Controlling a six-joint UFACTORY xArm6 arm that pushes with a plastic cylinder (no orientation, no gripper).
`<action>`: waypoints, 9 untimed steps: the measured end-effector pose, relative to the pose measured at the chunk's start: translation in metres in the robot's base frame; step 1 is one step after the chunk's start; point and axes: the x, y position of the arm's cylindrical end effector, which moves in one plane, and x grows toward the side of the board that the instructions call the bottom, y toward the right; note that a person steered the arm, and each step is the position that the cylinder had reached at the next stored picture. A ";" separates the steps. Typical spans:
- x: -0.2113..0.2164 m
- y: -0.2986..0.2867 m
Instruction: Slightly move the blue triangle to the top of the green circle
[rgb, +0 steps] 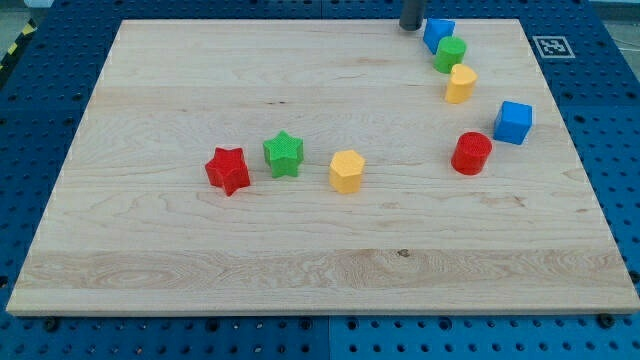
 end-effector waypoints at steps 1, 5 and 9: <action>0.007 -0.011; 0.048 0.009; 0.041 0.023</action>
